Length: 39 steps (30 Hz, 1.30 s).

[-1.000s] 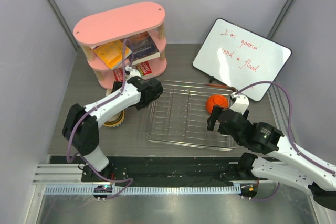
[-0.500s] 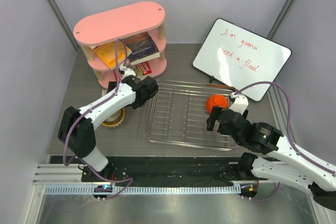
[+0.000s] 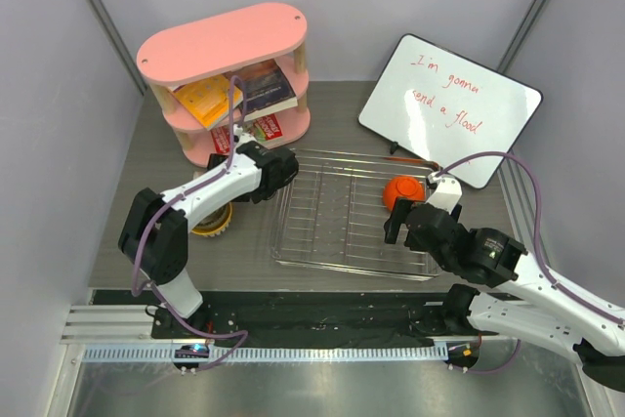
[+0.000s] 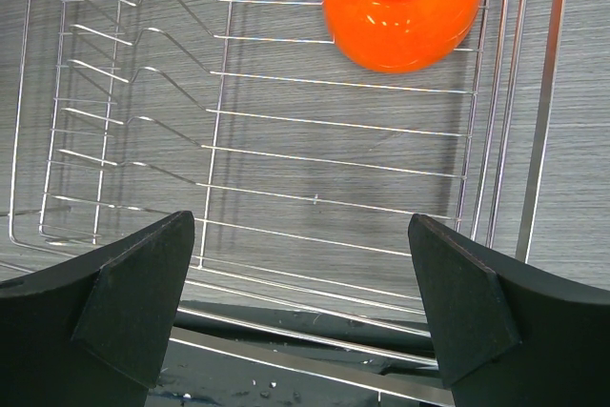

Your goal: Unload the bowls from the dish rack

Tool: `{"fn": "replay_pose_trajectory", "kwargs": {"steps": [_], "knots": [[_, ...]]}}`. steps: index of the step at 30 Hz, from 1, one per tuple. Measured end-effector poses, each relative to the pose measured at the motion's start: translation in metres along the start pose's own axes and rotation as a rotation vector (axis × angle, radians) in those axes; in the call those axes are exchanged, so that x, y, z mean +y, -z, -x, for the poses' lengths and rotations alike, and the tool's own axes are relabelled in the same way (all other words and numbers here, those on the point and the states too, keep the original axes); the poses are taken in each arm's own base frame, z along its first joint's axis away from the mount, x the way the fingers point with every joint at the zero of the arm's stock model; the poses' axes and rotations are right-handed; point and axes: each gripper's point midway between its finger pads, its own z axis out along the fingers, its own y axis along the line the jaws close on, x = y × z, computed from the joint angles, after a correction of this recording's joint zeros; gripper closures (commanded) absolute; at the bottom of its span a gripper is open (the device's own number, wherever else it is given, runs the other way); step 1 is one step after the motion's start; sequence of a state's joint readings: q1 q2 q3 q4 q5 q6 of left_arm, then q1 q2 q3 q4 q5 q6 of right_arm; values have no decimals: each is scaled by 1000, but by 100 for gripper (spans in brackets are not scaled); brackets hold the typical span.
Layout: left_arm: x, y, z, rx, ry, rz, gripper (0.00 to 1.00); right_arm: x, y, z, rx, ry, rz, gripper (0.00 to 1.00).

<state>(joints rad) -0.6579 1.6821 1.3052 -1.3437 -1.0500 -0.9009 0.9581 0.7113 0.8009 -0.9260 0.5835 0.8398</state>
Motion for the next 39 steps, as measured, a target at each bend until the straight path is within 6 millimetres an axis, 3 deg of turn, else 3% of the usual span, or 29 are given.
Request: {"fn": "replay_pose_trajectory", "kwargs": {"steps": [5,15,39], "knots": [[-1,0,-2,9,-11,-7,61,0,0,0,0,0,0,0],[-3,1,-5,25,-21,-21,55,0,-1,0,-1,-1,1,0],[-8,6,-6,14,17,-27,54,0,-1,0,-2,-1,0,0]]}}
